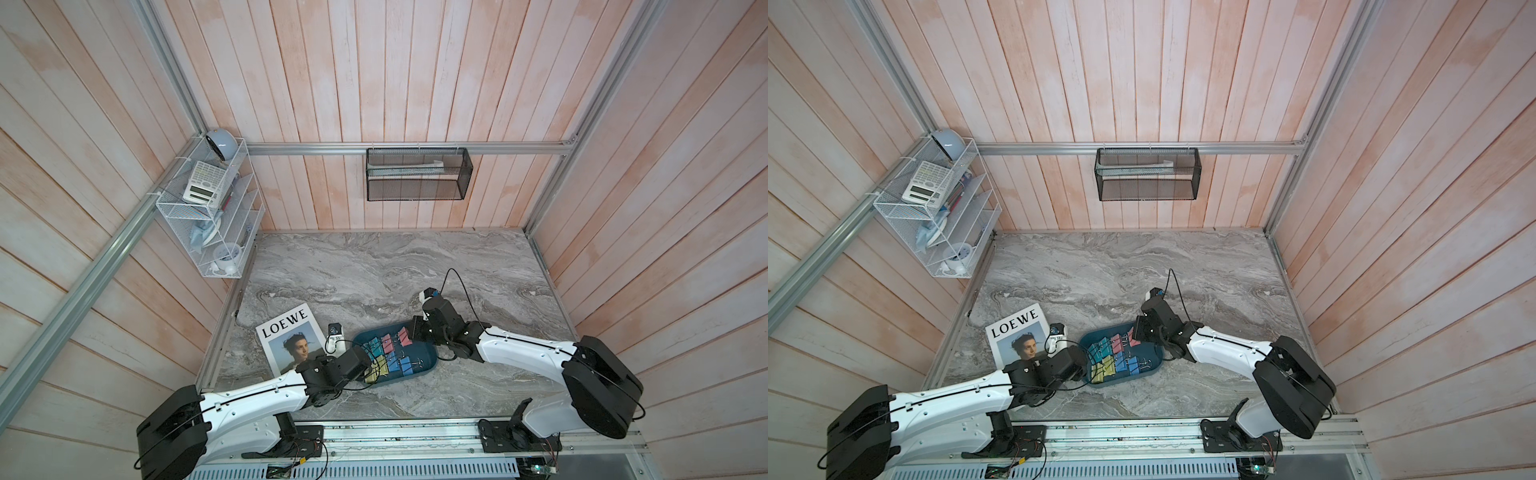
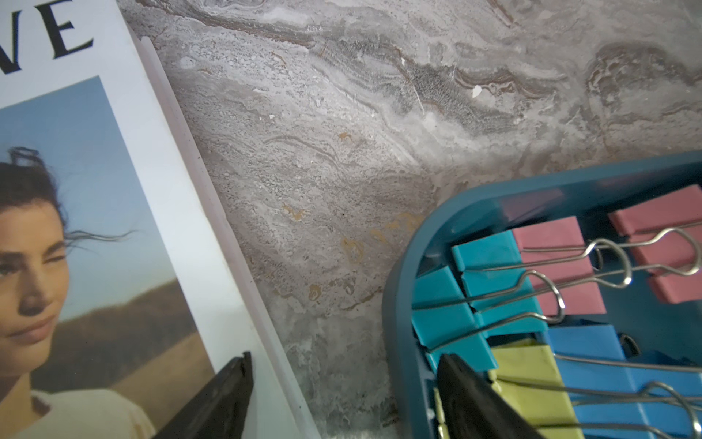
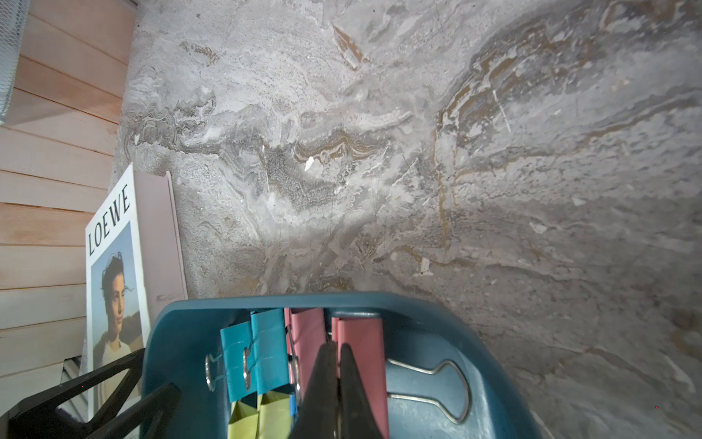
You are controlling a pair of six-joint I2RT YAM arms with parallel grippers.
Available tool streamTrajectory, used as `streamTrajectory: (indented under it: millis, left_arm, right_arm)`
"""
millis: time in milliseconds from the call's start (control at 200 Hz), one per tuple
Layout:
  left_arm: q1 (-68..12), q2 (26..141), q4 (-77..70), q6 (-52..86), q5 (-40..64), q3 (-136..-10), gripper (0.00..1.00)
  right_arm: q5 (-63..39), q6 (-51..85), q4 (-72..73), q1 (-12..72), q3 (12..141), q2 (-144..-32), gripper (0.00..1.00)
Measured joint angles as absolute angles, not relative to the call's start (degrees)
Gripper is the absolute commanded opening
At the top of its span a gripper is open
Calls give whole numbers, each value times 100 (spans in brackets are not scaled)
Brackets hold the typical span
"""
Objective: Put the binder clips in the storage box
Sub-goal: Place the binder clip in the storage box, then adjust the storage box at the center of the board.
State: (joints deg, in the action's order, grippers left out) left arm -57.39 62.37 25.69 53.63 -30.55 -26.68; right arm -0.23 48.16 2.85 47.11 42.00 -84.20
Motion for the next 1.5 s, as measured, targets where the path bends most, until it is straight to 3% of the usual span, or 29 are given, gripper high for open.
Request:
streamTrajectory:
  millis: [360,475,720,1140,1370,1500]
  left_arm:
    - [-5739,6254,2569,5354,-3057,-2679,82]
    - [-5739,6285,2567,5334,-3072,-2692,82]
    - [-5739,6458,2567,5306,-3138,-2786,82]
    - [-5548,6095,3013,5352,-3127,-2912,86]
    - [-5548,5583,3402,5612,-3332,-2915,82]
    - [-5673,5621,3511,5881,-3336,-2915,80]
  right_arm:
    - [-3,4995,819,4910,4200,-8892,0]
    - [8,5068,899,4910,4185,-8899,26]
    - [93,5050,674,4910,4040,-8466,37]
    - [749,4654,-497,4770,3999,-6512,38]
    - [582,4569,-1194,3367,3745,-6012,37]
    - [327,4491,-1494,3133,3465,-6095,37]
